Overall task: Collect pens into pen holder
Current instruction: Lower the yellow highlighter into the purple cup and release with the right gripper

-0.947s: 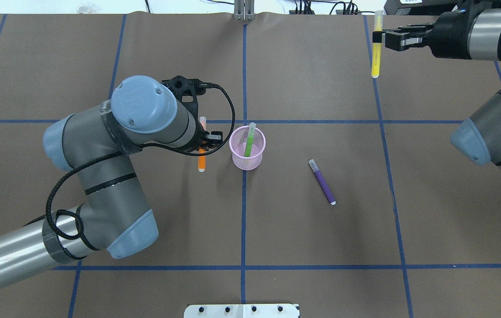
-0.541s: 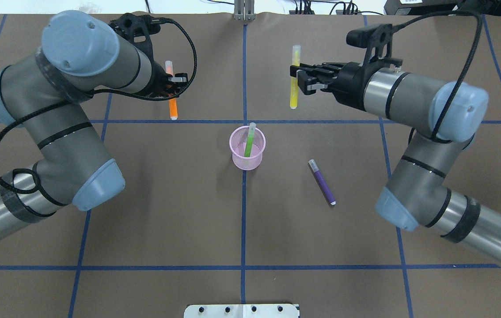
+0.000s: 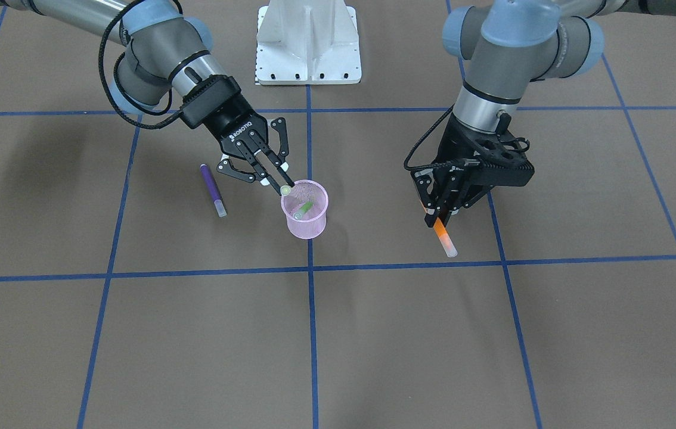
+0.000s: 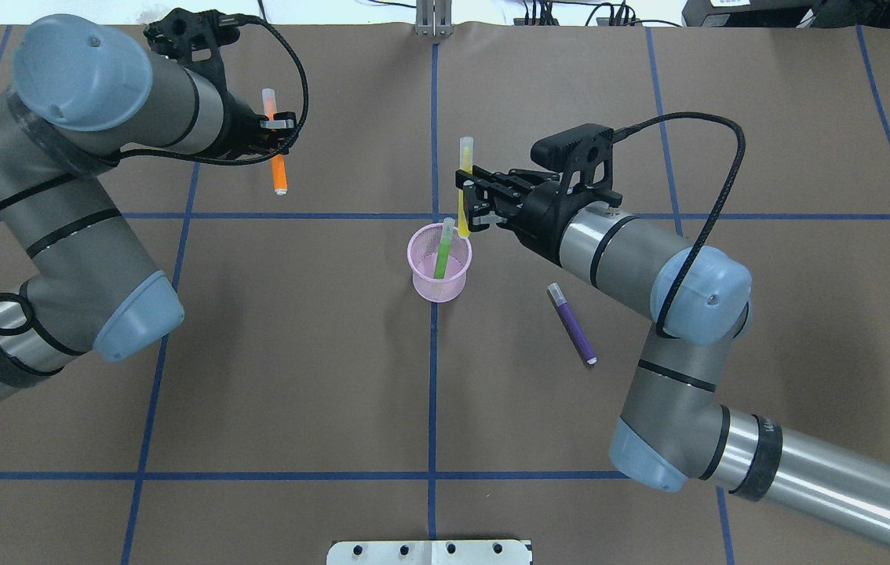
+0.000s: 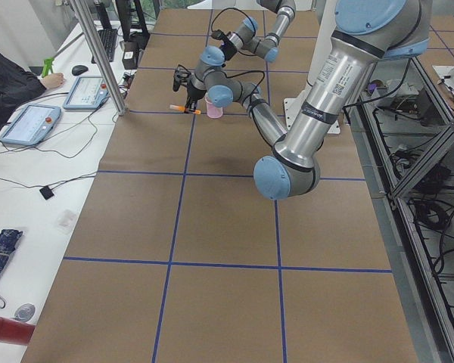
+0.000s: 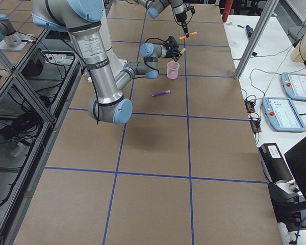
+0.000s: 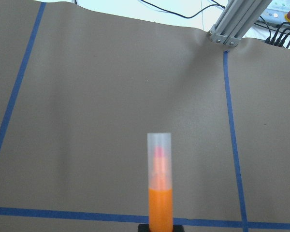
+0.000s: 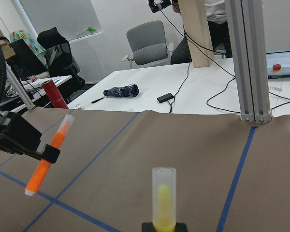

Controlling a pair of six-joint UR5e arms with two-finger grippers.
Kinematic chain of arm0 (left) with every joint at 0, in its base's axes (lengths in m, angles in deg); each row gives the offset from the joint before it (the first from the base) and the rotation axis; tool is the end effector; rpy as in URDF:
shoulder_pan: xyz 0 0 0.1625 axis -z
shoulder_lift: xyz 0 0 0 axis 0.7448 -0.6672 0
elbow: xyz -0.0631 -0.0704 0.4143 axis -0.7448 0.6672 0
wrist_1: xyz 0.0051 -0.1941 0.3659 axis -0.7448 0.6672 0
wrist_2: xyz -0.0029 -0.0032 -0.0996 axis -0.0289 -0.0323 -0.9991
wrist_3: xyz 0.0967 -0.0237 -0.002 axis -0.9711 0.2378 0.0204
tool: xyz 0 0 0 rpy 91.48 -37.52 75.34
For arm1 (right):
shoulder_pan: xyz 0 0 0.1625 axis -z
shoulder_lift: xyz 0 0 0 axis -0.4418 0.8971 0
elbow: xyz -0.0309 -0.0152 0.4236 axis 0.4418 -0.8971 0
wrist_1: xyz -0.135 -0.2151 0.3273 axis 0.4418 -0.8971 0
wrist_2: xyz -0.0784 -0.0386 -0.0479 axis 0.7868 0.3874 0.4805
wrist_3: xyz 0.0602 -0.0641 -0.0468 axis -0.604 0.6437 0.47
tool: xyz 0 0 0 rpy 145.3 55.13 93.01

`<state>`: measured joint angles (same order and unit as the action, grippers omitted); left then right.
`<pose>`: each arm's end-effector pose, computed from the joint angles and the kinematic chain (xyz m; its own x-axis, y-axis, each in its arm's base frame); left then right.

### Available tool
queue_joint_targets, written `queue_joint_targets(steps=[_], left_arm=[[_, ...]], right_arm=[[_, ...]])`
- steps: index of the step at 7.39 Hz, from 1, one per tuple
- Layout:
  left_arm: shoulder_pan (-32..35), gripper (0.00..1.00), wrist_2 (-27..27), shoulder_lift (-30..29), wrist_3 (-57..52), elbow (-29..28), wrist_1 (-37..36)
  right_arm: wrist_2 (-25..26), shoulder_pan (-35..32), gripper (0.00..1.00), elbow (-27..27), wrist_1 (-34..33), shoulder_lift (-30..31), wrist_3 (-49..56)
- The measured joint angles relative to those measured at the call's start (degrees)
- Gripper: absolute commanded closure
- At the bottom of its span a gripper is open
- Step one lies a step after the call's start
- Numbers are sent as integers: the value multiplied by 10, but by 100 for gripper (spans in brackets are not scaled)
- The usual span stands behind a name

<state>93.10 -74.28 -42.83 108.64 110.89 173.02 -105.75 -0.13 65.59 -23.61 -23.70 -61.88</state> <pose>0.3706 -0.5282 0.2292 0.5391 -0.0419 -0.8412 0.3919 0.8965 0.2066 -0.4831 -0.4199 0.2178 0.3800 -0.4913 0.7837 -0.5697 0.5432 0.6168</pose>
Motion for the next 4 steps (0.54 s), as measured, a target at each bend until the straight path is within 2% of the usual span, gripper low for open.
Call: queue_joint_targets(steps=[4], left_arm=[[0,100,0,4,-1,-8,6]], right_arm=[[8,10,100,-42,0,-28,0]])
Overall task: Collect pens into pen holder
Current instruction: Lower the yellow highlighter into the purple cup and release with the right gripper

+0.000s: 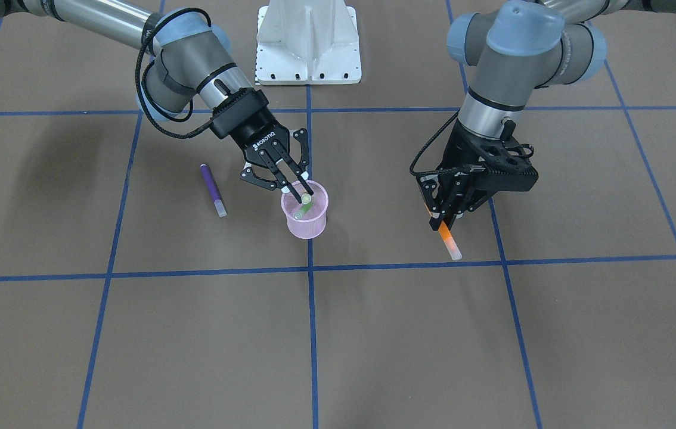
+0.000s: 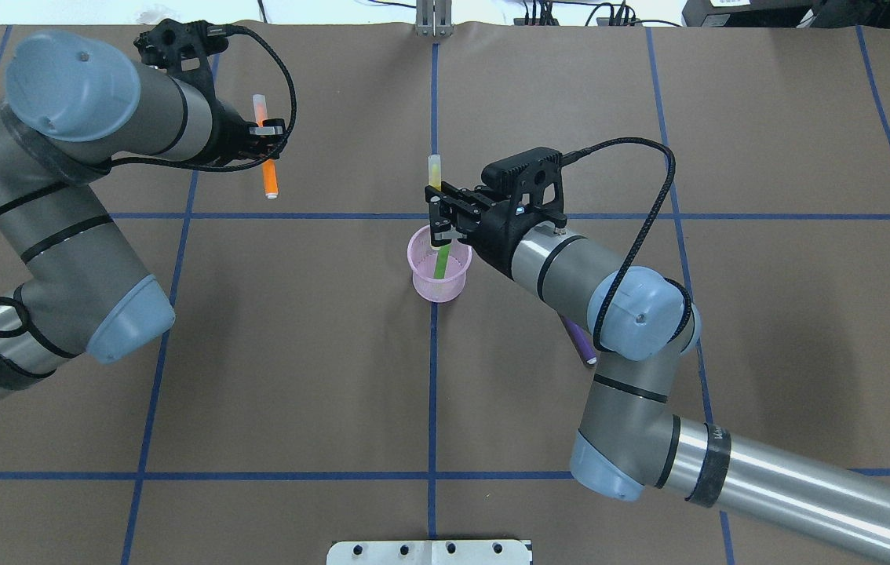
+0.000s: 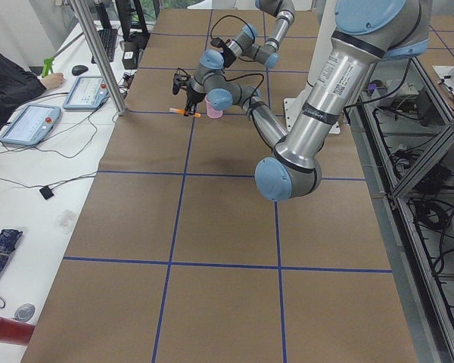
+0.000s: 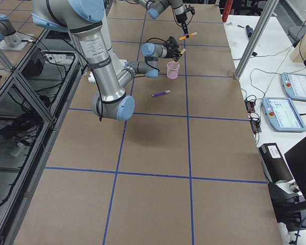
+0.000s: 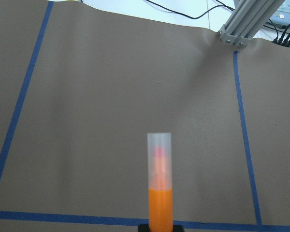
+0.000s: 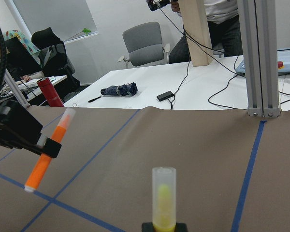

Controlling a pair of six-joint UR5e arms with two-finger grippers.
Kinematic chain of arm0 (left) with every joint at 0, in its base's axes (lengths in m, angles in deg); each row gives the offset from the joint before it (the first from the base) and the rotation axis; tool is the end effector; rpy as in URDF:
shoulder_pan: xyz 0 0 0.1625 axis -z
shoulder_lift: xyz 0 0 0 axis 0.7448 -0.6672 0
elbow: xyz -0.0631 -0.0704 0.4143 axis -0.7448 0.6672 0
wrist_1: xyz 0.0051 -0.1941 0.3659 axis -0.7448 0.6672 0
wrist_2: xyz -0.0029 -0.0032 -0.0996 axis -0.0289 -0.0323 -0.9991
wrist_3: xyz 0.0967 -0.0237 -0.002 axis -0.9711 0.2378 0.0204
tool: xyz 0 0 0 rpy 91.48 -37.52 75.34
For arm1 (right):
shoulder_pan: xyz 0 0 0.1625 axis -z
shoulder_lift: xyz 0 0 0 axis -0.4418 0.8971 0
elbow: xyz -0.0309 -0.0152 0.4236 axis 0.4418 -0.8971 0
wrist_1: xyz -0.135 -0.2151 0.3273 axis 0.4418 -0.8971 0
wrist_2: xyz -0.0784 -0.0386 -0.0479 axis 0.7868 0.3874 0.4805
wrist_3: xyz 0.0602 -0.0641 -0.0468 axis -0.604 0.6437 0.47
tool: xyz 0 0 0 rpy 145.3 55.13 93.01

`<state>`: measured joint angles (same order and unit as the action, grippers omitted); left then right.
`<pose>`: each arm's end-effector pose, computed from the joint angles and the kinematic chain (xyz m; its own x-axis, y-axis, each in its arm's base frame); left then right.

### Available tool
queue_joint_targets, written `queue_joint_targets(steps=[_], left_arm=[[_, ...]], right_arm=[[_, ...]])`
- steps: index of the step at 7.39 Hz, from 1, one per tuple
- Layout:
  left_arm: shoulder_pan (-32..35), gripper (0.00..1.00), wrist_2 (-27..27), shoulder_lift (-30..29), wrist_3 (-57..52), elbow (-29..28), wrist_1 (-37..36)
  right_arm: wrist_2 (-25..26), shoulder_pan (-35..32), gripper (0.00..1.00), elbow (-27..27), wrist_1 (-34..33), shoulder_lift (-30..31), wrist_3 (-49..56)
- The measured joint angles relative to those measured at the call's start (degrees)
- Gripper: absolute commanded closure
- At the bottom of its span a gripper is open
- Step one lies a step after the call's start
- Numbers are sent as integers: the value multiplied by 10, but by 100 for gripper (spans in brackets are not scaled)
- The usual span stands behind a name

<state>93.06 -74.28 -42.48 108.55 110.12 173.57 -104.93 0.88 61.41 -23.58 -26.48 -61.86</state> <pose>0.3733 -0.5302 0.2375 0.5457 -0.0460 -0.8367 0.3890 0.8983 0.2043 -0.5125 -0.4233 0.2179 0.3951 -0.4840 0.7808 -0.5546 0.5519 0.6228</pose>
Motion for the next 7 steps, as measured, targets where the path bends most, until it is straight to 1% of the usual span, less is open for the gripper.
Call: queue_joint_targets(steps=[2,3,4,5,6,7], left_arm=[[0,100,0,0,0,-7,1],[0,100,0,0,0,-11,1],[0,100,0,0,0,-13,1],[-1,100,0,0,0,-14,1],[-1,100,0,0,0,-14,2],[-1,100,0,0,0,-14,2]], right_arm=[[10,11,100,-11,0,0,0],[19,18,85,-15,0,0,0],[23,22,58,-18,0,-1,0],[26,24,35,-20,0,-2,0],[28,24,29,-21,1,-3,0],[29,25,28,-22,1,-3,0]])
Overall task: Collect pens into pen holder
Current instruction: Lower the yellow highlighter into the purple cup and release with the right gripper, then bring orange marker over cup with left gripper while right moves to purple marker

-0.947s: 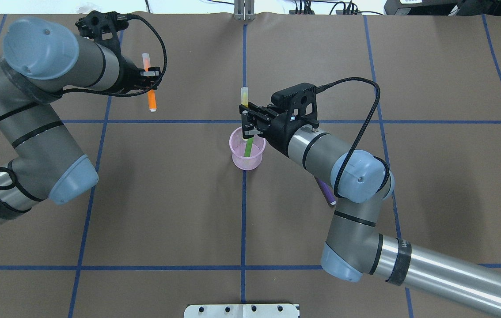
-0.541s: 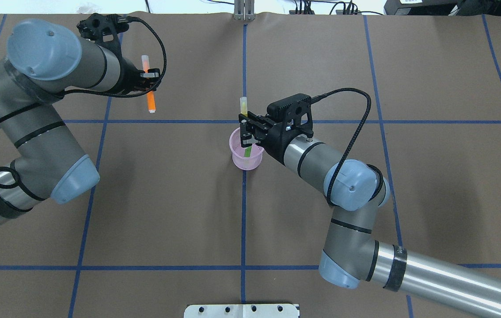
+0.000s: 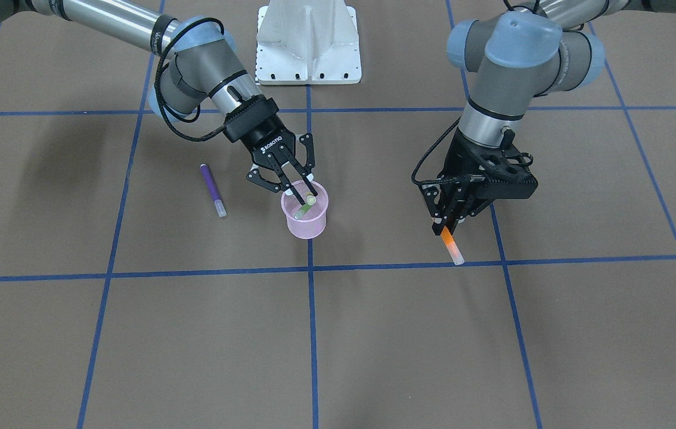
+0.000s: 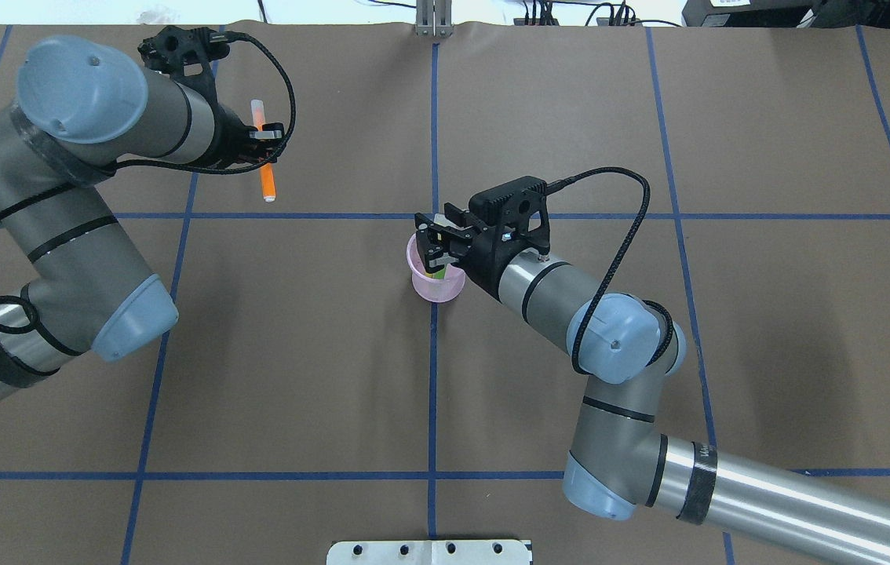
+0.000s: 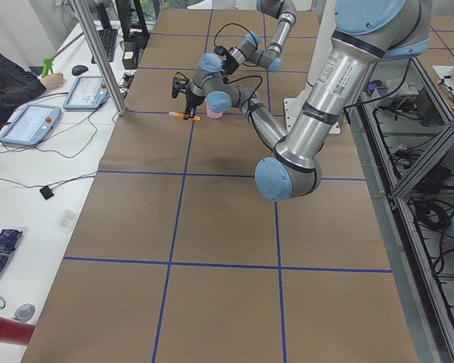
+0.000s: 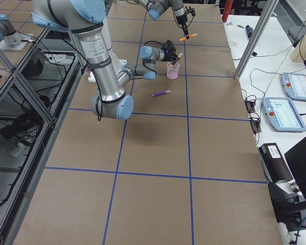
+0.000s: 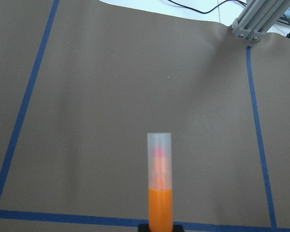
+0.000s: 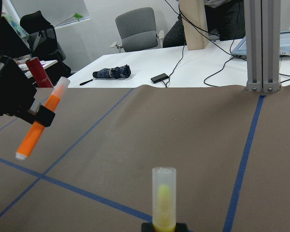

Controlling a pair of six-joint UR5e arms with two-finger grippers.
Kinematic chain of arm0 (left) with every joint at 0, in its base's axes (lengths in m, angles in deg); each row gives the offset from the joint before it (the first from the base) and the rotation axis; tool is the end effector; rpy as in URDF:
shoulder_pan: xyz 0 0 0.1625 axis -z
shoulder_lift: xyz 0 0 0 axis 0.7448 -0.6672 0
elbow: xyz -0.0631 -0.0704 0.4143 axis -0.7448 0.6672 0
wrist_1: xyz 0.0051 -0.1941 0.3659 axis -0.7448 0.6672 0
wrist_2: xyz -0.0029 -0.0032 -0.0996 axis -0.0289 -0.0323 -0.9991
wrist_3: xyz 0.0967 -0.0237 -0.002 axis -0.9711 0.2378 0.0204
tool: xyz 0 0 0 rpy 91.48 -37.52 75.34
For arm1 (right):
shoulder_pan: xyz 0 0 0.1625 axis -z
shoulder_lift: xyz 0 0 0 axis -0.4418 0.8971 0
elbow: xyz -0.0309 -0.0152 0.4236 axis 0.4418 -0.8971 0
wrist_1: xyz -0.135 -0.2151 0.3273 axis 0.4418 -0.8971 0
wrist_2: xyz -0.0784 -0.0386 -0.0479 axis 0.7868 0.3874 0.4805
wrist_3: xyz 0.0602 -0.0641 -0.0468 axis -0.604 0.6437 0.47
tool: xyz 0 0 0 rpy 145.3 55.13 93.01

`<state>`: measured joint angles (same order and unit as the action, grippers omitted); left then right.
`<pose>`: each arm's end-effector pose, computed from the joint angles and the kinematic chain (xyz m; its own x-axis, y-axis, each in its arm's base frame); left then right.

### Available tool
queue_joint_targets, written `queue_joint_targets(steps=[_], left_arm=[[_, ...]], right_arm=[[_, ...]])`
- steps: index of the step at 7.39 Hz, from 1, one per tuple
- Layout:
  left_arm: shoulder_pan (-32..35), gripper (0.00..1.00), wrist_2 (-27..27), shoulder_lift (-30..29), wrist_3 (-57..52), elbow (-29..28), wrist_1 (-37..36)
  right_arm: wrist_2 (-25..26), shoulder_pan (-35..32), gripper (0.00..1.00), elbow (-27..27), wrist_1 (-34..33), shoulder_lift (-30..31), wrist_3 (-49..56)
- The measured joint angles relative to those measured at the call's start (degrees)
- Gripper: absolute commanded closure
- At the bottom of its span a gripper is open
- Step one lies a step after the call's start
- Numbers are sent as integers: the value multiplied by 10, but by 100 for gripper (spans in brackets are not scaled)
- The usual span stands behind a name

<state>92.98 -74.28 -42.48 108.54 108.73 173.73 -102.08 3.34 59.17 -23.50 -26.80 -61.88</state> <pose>0.3790 -0.5346 0.2476 0.5585 -0.0577 -0.8275 0.3846 0.9019 0.1967 -0.5379 -0.4092 0.2309 0.4204 -0.4695 0.7764 -0.5406 0.5576 0.6299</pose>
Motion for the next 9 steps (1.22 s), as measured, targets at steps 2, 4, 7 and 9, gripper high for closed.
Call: queue_joint_targets(steps=[2,4,7,9], left_arm=[[0,100,1,0,0,2,6],[-1,100,35,3,1,6,71],[-12,100,143,41,1,6,207],[-38,100,185,45,1,5,234]], right_arm=[[1,0,15,0,1,-1,-1],[0,-1,2,6,0,-2,-18],[-67,-37,1,17,-3,14,-94],[-181,-106,1,49,-40,53,-143]])
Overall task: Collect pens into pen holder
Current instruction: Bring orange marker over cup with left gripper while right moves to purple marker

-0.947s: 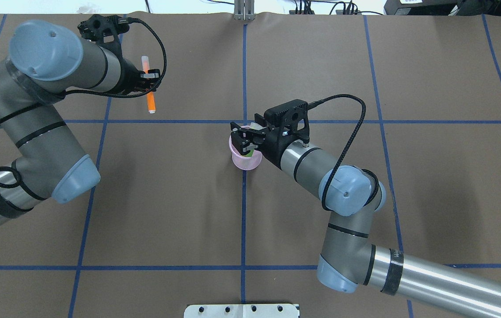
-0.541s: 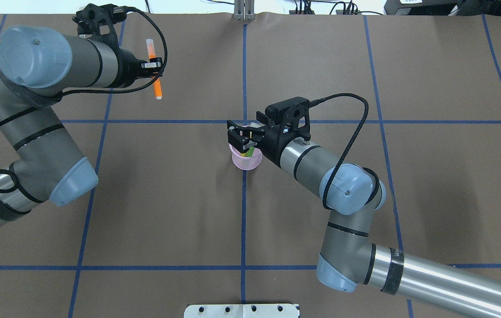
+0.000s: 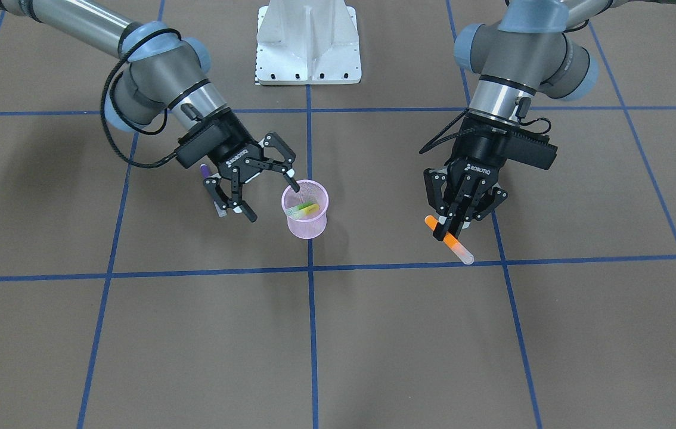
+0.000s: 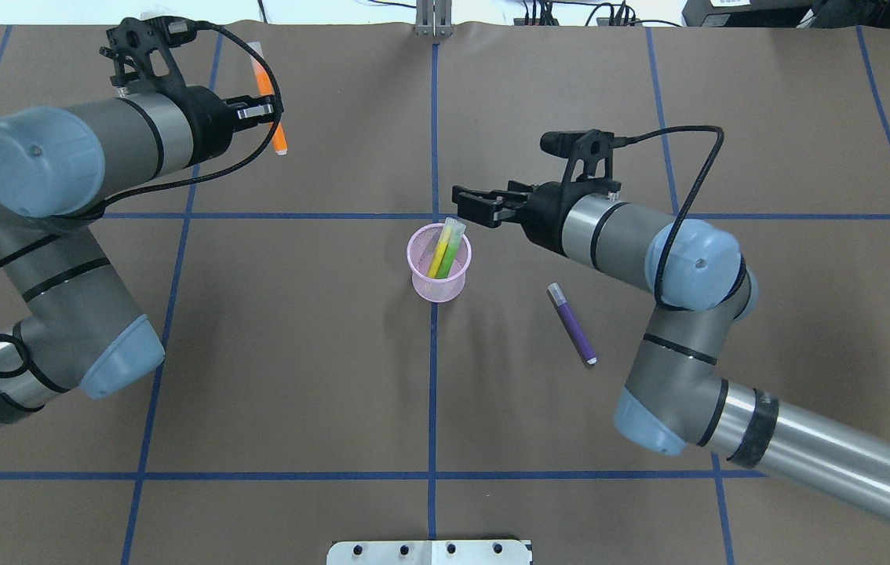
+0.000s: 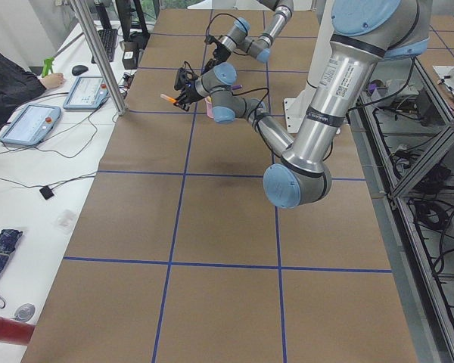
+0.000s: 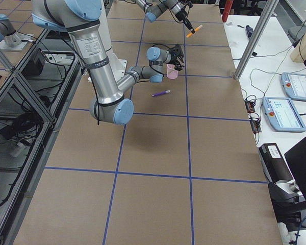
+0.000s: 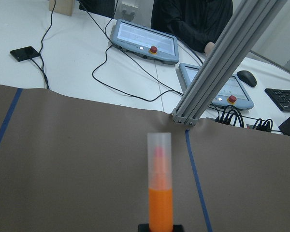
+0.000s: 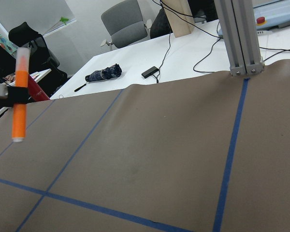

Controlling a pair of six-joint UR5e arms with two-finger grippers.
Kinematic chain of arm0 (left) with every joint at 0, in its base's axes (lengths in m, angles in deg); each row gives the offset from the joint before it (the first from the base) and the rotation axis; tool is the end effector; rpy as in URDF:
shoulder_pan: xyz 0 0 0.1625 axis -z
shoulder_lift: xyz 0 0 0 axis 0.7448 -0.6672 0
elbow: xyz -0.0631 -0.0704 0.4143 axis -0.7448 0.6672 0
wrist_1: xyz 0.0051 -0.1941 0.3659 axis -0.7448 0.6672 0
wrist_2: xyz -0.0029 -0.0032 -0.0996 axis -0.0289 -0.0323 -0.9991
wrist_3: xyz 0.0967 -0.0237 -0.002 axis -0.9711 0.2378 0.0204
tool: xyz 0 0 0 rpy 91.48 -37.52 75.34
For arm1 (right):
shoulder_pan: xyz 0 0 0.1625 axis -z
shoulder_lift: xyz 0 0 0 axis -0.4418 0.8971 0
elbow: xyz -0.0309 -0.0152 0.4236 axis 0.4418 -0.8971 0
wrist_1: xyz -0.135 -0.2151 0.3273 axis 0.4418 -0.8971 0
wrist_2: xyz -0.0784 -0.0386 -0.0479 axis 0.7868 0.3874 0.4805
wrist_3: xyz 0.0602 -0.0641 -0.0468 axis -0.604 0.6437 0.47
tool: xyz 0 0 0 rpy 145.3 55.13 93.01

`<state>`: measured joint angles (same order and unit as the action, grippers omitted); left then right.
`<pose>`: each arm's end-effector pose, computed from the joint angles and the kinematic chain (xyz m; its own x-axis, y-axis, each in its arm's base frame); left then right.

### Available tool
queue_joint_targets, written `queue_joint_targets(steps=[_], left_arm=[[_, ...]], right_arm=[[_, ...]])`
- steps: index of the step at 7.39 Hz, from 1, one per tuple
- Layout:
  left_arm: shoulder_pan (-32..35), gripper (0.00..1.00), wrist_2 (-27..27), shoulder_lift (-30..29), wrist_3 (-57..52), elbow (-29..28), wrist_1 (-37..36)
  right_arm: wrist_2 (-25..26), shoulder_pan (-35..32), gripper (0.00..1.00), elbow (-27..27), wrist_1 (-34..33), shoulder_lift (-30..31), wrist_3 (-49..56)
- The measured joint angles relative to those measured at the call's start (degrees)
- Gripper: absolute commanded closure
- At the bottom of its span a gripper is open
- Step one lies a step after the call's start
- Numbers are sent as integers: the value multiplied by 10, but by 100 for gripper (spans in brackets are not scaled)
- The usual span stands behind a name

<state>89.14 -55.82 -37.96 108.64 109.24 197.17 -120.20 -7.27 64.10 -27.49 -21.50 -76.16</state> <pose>0.3708 -0.5128 0.2417 0.4227 0.1064 -0.9000 0.6194 0.6910 0.3727 -0.4540 -0.4648 0.2597 0.2901 -0.3180 0.9026 -0.5083 0.7479 0.4268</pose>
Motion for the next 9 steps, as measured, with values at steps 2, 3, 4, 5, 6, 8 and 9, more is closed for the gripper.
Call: queue_joint_targets(steps=[2,3,4,5,6,8,9], left_arm=[[-51,100,67,-5,0,1,4],[-78,100,103,-6,1,0,5],[-106,100,140,-7,1,0,9],[-126,100,175,-6,1,-1,23],[-136,100,201,-3,1,-1,50],[-149,100,218,0,1,-2,125],[-163,100,219,-3,-16,-3,151]], right_arm=[[-140,-78,1,64,-170,18,-17],[-173,-92,1,89,-267,19,-19],[-193,-96,1,100,-345,17,-20],[-208,-96,1,101,-395,15,-21],[-219,-94,1,96,-419,14,-21],[-225,-85,1,83,-432,13,-22],[-226,-81,1,77,-433,12,-22]])
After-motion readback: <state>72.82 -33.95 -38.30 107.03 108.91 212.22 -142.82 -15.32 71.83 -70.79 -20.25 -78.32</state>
